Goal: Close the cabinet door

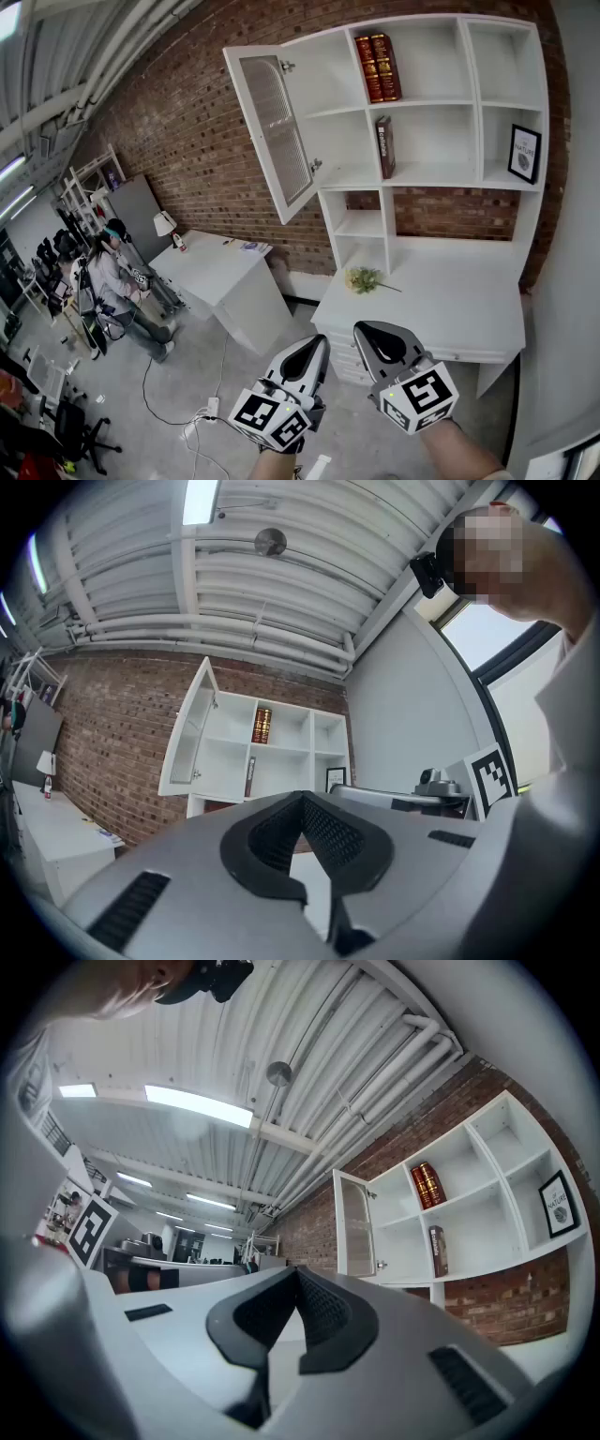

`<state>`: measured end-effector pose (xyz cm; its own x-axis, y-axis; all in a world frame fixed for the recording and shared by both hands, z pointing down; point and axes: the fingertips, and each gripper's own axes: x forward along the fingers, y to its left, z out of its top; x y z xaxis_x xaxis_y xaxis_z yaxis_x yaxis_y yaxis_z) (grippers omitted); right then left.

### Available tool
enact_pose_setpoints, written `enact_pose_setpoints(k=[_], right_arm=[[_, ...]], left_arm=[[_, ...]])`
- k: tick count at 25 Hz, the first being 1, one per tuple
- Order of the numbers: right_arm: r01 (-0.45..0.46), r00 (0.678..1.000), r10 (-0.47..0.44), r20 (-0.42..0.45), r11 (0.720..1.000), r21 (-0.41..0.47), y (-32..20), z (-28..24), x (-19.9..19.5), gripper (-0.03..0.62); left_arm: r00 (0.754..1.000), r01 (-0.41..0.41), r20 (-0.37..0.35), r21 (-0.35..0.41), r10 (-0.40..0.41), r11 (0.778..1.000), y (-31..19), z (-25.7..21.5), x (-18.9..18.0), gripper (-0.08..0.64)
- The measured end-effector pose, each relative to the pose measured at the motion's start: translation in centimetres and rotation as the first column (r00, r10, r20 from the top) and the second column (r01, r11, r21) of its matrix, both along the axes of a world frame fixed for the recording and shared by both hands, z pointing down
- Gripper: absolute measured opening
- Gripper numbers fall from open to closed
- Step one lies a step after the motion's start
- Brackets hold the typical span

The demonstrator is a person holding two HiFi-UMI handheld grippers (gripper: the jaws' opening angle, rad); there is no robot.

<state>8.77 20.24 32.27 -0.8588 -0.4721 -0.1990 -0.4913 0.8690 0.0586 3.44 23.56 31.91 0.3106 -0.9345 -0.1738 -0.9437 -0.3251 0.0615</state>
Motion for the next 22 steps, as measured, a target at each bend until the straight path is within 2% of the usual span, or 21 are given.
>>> enact_pose_setpoints(k=[4,13,18,22], right_arm=[[0.005,1.000,-0.006,0.012,1.000,0.026,-1.4,-0.4,0.6,0.017],[0.020,1.000,-0.020,0.016,1.000,0.022,-3.3,-0.4,0.8,0.017],[0.015,1.000,-0.015,0.006,1.000,0.017,-5.3,0.1,-0.8,0.017],[0.007,1.000,-0.007,-0.001,1.000,0.019,-7.8,0.4,-3.6,0.017]], left_arm=[[1.000,0.005,0.011,0.014,-0.006,1.000,-1.4,0.0,0.7,0.011],[1.000,0.014,0.011,0.013,-0.014,1.000,-3.5,0.3,1.1,0.011],[1.000,0.024,0.017,0.025,-0.025,0.999,-5.5,0.1,-0.7,0.012],[1.000,0.012,0.020,0.040,-0.013,0.999,-8.1,0.2,-3.2,0.012]])
